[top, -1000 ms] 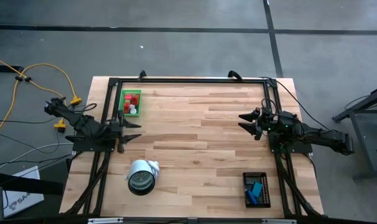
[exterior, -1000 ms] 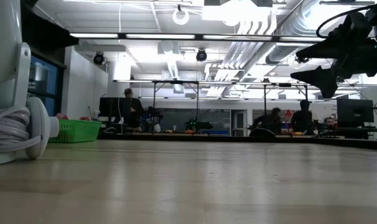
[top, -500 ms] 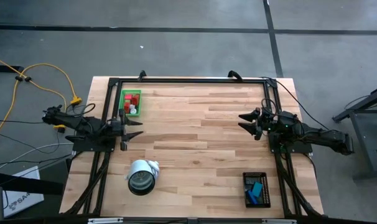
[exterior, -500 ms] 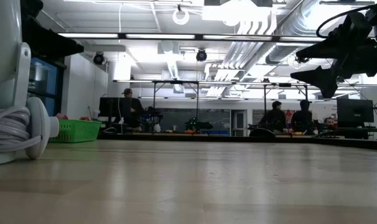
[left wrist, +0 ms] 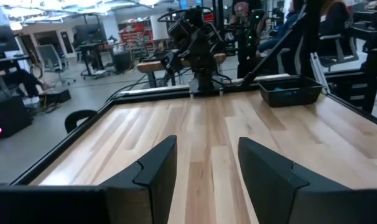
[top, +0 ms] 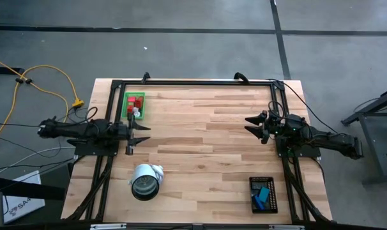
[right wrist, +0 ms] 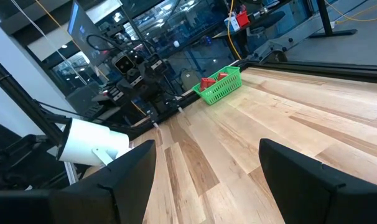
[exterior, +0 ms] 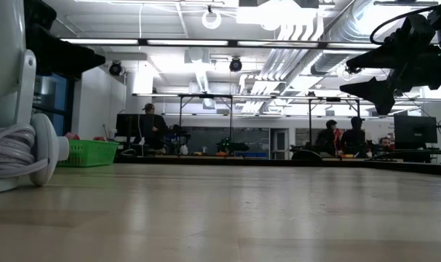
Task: Pick & Place Office items
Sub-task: Return to Home Position
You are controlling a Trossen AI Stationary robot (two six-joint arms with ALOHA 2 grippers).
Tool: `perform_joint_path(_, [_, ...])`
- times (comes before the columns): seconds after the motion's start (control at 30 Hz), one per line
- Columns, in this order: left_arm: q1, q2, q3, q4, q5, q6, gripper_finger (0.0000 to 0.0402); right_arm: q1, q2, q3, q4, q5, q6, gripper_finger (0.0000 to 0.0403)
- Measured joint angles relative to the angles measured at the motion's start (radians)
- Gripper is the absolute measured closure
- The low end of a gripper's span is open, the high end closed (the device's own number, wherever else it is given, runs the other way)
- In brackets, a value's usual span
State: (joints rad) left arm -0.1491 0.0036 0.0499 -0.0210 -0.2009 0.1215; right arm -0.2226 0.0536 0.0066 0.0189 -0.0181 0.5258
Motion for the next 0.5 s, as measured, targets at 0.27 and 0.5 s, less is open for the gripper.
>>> perform_joint_path(0.27, [0.074,0.001,-0.017,-0.002,0.114,-0.018,0.0238,0.0,0.0,0.0,0.0,0.0,0.0,0.0131])
perform_joint_path(0.5, [0.109,0.041,-0.019,-0.008,0.137,-0.04,0.0238,0.0,0.0,0.0,0.0,0.0,0.0,0.0131])
